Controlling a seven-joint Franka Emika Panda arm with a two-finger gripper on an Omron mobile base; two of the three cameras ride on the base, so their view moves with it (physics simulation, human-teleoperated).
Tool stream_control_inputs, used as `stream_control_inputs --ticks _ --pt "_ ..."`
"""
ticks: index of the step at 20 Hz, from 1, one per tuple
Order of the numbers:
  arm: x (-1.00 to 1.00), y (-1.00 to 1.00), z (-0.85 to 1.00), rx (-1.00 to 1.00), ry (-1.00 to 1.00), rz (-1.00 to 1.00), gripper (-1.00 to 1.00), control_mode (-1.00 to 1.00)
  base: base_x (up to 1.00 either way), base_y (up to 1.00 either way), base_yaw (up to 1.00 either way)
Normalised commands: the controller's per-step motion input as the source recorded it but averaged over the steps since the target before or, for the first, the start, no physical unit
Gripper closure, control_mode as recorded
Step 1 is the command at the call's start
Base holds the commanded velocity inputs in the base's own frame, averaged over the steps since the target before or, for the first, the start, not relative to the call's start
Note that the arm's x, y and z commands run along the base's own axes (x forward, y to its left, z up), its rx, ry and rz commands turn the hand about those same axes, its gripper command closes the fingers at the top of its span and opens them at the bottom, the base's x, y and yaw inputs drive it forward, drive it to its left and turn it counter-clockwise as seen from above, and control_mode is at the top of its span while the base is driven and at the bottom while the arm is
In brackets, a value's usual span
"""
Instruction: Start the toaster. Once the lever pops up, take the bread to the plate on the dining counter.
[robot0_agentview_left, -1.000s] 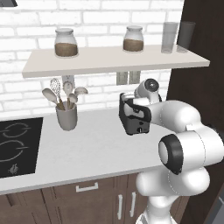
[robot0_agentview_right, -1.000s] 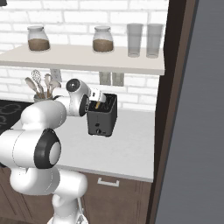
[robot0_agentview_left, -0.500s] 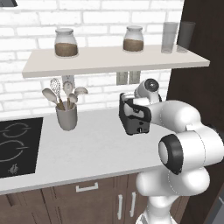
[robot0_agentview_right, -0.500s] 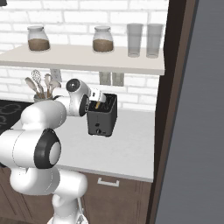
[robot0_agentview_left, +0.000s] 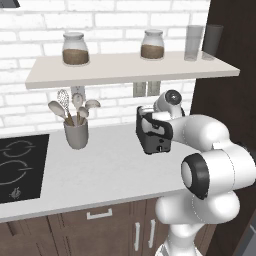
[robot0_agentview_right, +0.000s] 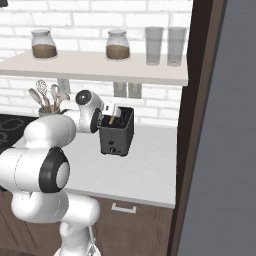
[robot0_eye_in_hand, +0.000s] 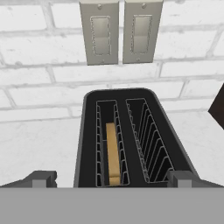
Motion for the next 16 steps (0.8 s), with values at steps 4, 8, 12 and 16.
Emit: stream_control_inputs --ticks 4,8,12,16 --pt "0.0 0.0 0.0 0.0 0.0 0.0 -1.0 -1.0 0.0 0.0 0.0" --pt "0.0 0.0 0.0 0.0 0.0 0.0 -1.0 -1.0 0.0 0.0 0.0" --pt "0.0 0.0 0.0 0.0 0.0 0.0 -1.0 -1.0 0.0 0.0 0.0" --pt "0.0 0.0 0.0 0.0 0.0 0.0 -1.0 -1.0 0.0 0.0 0.0"
